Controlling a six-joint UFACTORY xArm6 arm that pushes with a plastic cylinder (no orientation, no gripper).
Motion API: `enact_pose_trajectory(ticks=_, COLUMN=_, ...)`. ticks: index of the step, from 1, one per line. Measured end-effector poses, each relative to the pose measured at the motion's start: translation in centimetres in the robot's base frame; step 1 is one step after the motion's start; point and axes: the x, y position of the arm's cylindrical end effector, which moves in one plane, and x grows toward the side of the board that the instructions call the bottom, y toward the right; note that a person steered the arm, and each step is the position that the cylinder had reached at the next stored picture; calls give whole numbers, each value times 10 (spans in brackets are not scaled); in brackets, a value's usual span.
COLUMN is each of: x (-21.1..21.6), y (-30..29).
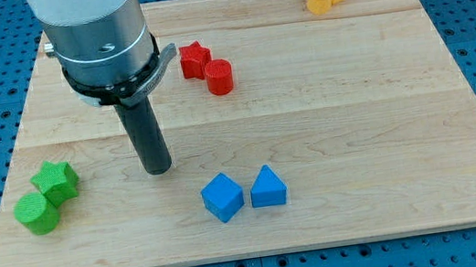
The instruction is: Nudge the blue cube a bit right
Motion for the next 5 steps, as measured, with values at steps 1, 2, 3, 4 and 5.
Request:
enact_pose_trajectory(ticks=1, x=0, y=1)
enact_pose_trajectory(ticks=2, x=0, y=3)
enact_pose_trajectory(ticks=3, x=0, y=3)
enact_pose_trajectory(ticks=4, x=11, y=3)
enact_pose_trajectory(ticks=5, x=45, y=27)
